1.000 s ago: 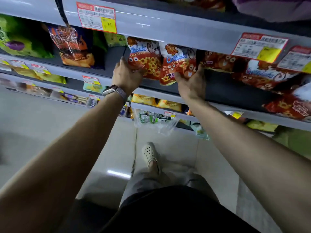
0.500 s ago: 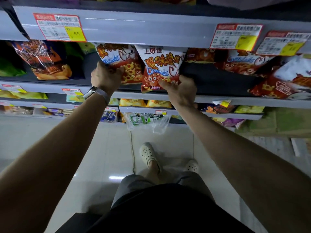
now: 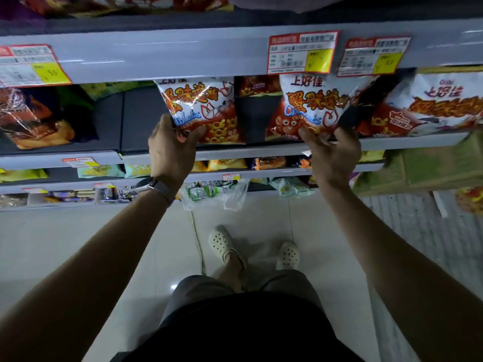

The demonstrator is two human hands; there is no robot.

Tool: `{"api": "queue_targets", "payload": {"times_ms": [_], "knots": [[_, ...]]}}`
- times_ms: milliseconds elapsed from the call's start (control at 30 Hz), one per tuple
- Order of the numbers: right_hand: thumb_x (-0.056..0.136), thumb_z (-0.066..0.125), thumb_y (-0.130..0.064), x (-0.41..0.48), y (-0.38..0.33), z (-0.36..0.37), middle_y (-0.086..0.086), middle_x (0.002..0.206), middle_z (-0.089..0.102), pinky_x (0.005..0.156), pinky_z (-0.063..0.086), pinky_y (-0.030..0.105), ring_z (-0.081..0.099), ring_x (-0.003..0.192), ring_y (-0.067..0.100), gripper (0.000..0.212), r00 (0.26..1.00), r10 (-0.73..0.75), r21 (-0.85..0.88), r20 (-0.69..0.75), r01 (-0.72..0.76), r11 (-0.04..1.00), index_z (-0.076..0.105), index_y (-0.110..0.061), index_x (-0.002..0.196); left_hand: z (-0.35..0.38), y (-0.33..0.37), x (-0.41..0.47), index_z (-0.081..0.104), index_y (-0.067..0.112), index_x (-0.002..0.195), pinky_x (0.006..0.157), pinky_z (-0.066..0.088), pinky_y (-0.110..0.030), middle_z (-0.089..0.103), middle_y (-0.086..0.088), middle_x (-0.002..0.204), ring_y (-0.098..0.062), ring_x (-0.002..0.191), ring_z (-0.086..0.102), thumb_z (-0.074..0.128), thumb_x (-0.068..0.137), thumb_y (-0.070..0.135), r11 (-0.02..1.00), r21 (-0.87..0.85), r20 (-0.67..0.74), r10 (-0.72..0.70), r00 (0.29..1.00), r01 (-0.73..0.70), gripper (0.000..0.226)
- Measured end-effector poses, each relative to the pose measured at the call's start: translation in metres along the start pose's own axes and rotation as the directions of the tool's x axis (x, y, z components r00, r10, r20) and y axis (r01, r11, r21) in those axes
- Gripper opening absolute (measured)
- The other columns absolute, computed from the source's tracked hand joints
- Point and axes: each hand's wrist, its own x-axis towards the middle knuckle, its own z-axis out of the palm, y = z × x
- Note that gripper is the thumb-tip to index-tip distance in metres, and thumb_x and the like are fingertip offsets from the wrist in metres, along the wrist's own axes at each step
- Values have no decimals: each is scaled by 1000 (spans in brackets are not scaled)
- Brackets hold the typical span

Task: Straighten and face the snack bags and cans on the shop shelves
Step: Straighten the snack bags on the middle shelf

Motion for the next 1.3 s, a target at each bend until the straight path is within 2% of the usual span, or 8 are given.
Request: {"api": "queue_targets", "payload": {"times_ms": [100,200,333,633,767,933,1067,1300], "knots": [[75,88,-52,7,5,-19,-14,96,73,78,54,24,64,92,-3,46,999,-18,-7,-38,18,1000,75,-10,90,30,24,-5,62,9,119,73,43,-29,72,-7,118,-23,101,66,77,92,45,998,-24,40,62,997,-61,48],[74,89,-47,15,11,-29,-27,90,64,80,53,26,61,94,1,43,996,-39,-17,-81,38,999,75,-9,89,56,41,-7,59,5,119,76,43,-34,68,-11,119,-29,106,62,77,92,41,996,-58,58,78,995,-74,48],[69,88,-49,26,21,-32,-11,96,65,84,56,40,63,96,15,45,994,58,-36,-88,-62,997,74,-11,87,83,56,-9,56,4,120,83,44,-39,62,-14,121,-34,111,56,77,92,37,995,-47,103,93,990,-89,48],[72,76,-62,35,25,-42,2,123,65,99,54,44,62,115,20,62,991,132,-127,-32,-135,983,70,-17,114,116,76,-22,54,2,118,83,38,-36,57,-16,120,-36,111,53,77,91,34,996,-77,153,63,986,-51,48],[77,77,-58,34,21,-42,2,126,63,103,53,44,61,117,18,61,986,166,-132,9,-164,978,66,-17,120,119,84,-18,52,4,124,85,36,-36,54,-16,126,-36,116,51,74,94,37,998,-65,192,34,981,-22,50],[85,78,-51,30,18,-47,2,134,58,105,43,33,54,127,18,67,969,240,-181,61,-225,957,56,-18,138,115,87,-10,51,6,129,95,44,-40,54,-16,131,-35,123,51,71,95,43,999,-36,266,30,964,-21,54],[89,77,-37,21,8,-60,9,140,53,110,44,43,48,128,20,64,941,309,-278,140,-262,924,49,-16,142,104,90,-13,50,9,139,100,44,-44,55,-16,136,-35,127,49,67,97,45,1000,11,319,23,947,-28,58],[89,65,-37,-14,-4,-85,7,132,56,102,47,47,54,123,27,55,903,288,-397,317,-149,905,53,-14,138,64,96,-48,54,17,142,97,51,-45,58,-14,134,-35,122,54,62,94,32,989,125,380,28,925,-81,52]]}}
